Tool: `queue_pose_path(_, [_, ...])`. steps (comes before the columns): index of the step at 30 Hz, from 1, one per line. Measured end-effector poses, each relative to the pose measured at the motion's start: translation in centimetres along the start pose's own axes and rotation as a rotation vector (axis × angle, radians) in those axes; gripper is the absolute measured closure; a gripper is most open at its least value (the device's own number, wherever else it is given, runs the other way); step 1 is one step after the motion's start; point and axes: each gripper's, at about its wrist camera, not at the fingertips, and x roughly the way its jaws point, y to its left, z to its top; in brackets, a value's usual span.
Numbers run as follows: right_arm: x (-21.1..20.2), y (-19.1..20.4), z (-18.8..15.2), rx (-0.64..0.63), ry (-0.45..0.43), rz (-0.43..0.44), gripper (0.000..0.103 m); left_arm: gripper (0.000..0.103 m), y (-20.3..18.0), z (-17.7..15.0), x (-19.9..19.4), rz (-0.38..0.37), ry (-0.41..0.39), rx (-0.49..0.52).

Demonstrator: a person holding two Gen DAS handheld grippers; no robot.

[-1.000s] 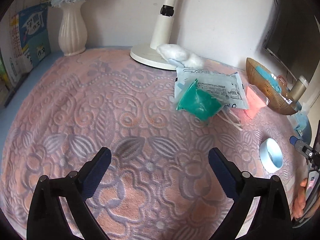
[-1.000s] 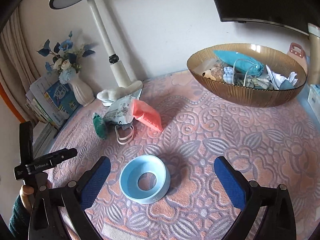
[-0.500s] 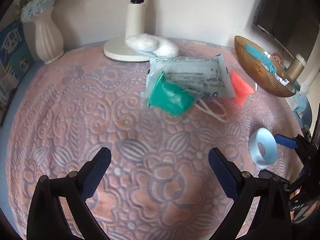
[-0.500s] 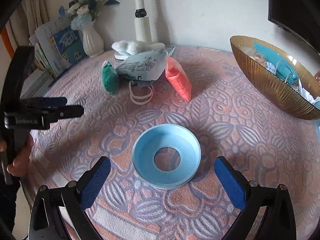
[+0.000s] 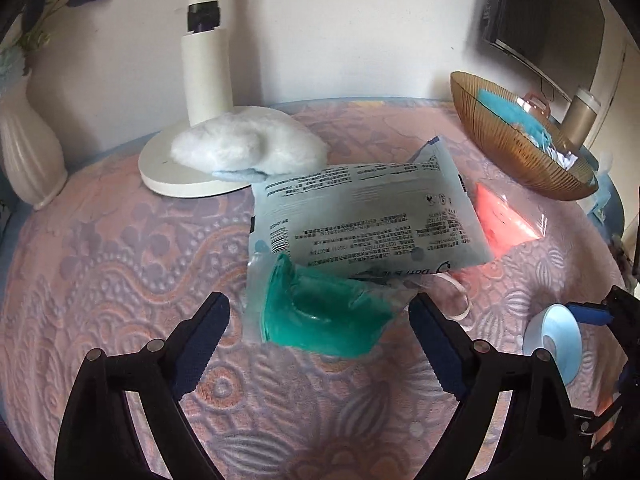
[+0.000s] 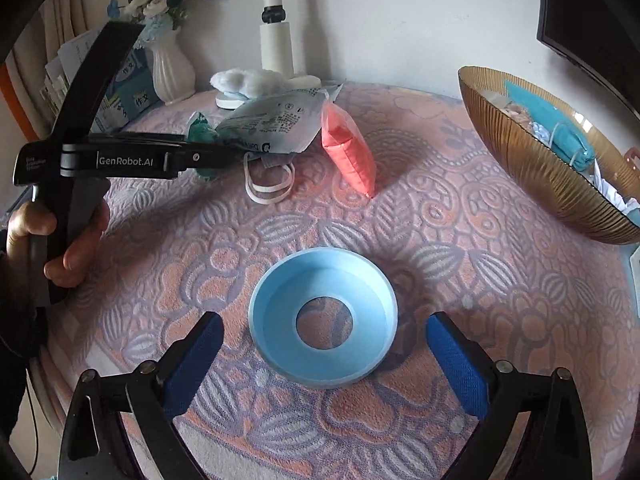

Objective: Organize soft objects
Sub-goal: 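Grasp the green mask pack with the left tool while the right tool grasps the blue tape roll, then carry mask pack and tape roll into the amber bowl and open both tools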

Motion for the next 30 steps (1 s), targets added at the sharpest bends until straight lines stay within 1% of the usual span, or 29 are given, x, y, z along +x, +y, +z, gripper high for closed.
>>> queue_pose_path(1, [0.4, 0.2, 0.1, -0.010, 0.016, -0.004, 0.014, 0.022, -0.2, 0.0, 0.2, -0.004, 0.003, 0.007])
queue_pose_path(2, [0.6, 0.3, 0.1, -0.016, 0.026, -0.007, 0.015, 0.040, -0.3, 0.0, 0.4, -0.011, 0.011, 0.006])
queue_pose_path(3, [0.8, 0.5, 0.1, -0.022, 0.036, -0.010, 0.020, 0.042, -0.2, 0.0, 0.5, -0.006, 0.019, 0.003])
queue_pose_path(4, [0.8, 0.6, 0.1, -0.029, 0.035, -0.019, 0.027, 0.048, -0.1, -0.1, 0.2, -0.014, 0.002, 0.002])
queue_pose_path(5, [0.6, 0.7, 0.0, -0.033, 0.025, -0.019, 0.032, 0.052, 0.0, -0.1, 0.0, -0.022, -0.009, 0.002])
queue_pose_path(6, [0.4, 0.8, 0.0, -0.038, 0.016, -0.017, 0.036, 0.052, 0.1, -0.2, -0.4, -0.027, -0.019, -0.001])
queue_pose_path(9, [0.1, 0.8, 0.0, -0.036, -0.002, -0.030, 0.036, 0.053, 0.7, -0.6, -1.2, -0.002, -0.037, -0.009])
queue_pose_path(11, [-0.1, 0.9, 0.0, -0.038, -0.011, -0.029, 0.036, 0.053, 0.9, -1.2, -2.0, -0.006, -0.045, -0.018])
queue_pose_path(16, [-1.1, 1.4, -0.4, -0.068, -0.047, -0.024, 0.036, 0.053, 0.4, -4.1, -5.2, -0.019, -0.065, -0.064])
queue_pose_path(20, [-2.0, 1.1, -0.8, -0.054, -0.067, -0.002, 0.036, 0.053, 0.0, -6.6, -8.3, -0.065, -0.113, -0.103])
queue_pose_path(23, [-2.4, 0.9, -0.9, -0.044, -0.076, -0.001, 0.036, 0.053, -0.2, -7.7, -10.3, -0.093, -0.132, -0.121])
queue_pose_path(25, [-2.7, 0.9, -0.9, -0.042, -0.084, -0.020, 0.036, 0.053, -0.5, -8.2, -11.7, -0.084, -0.151, -0.116])
queue_pose_path(27, [-2.8, 1.2, -0.9, -0.045, -0.091, -0.065, 0.036, 0.053, -1.0, -8.5, -12.8, -0.069, -0.170, -0.102])
queue_pose_path(29, [-3.2, 1.5, -1.0, -0.046, -0.096, -0.090, 0.036, 0.053, -1.6, -8.9, -14.3, -0.047, -0.217, -0.088])
queue_pose_path(30, [-3.4, 1.7, -1.1, -0.046, -0.099, -0.095, 0.036, 0.053, -1.7, -8.9, -15.0, -0.056, -0.237, -0.084])
